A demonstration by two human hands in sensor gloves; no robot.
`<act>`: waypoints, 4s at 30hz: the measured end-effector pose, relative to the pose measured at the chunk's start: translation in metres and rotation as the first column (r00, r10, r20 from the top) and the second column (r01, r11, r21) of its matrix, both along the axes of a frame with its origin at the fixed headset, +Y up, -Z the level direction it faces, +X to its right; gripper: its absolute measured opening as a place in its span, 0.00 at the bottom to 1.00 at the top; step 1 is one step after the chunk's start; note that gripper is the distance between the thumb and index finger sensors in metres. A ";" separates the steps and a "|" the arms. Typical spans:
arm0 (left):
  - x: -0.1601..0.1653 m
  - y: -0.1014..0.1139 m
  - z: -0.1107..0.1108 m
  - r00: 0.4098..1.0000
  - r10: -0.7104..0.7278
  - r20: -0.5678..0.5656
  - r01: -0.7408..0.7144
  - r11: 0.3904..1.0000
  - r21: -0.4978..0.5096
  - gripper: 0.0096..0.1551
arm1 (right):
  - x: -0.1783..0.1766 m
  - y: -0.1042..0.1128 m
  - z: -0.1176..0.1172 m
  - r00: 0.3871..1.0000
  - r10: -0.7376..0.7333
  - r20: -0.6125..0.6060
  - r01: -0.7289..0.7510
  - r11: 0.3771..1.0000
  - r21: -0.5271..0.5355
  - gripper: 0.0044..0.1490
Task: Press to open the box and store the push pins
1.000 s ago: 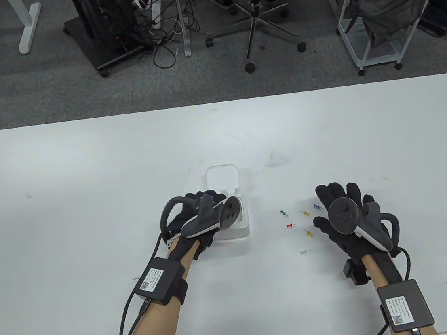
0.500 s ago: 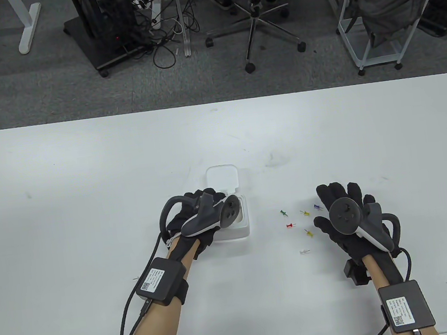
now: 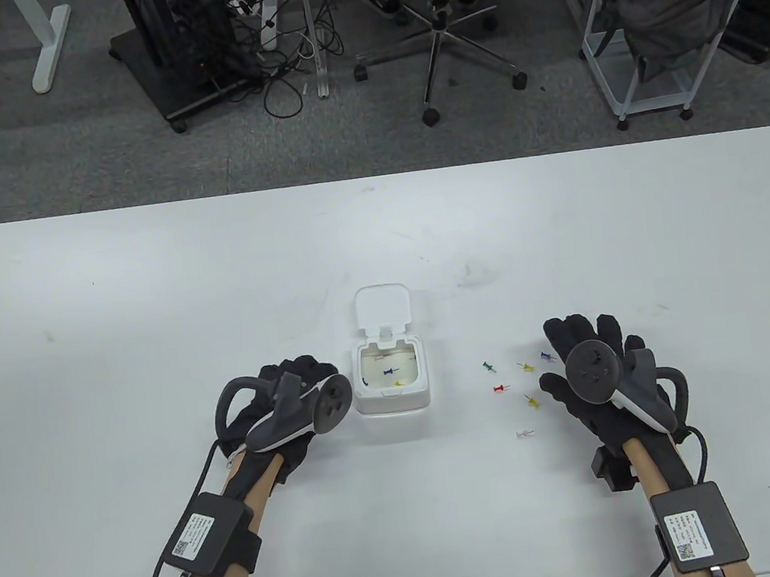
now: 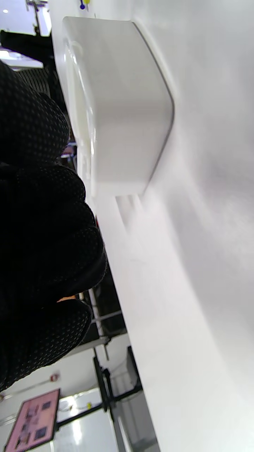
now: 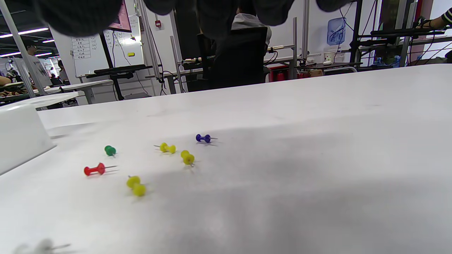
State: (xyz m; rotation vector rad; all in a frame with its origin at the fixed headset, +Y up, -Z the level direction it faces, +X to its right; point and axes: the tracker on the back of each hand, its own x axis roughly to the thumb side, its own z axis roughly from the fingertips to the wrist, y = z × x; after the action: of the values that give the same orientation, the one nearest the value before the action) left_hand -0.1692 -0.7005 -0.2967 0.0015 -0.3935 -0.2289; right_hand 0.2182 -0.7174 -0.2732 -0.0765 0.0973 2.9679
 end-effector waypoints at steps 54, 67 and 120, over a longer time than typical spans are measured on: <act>-0.019 -0.022 0.017 0.993 -0.115 0.019 0.115 0.992 -0.041 0.23 | 0.000 0.000 0.001 1.000 -0.007 -0.006 0.007 1.000 -0.005 0.46; 0.064 0.011 -0.026 0.999 -0.020 0.046 0.020 1.000 -0.002 0.22 | -0.001 0.000 0.001 1.000 -0.008 -0.007 0.008 1.000 -0.007 0.46; -0.058 -0.011 0.010 0.968 0.141 -0.207 -0.121 0.987 0.107 0.30 | 0.001 -0.002 0.000 1.000 -0.014 0.004 0.014 1.000 -0.023 0.46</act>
State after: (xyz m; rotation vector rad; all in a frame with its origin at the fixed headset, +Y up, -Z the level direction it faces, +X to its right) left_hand -0.2277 -0.7117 -0.2869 0.0942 -0.1666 -0.1145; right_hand 0.2190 -0.7194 -0.2735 -0.0849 0.1310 2.9532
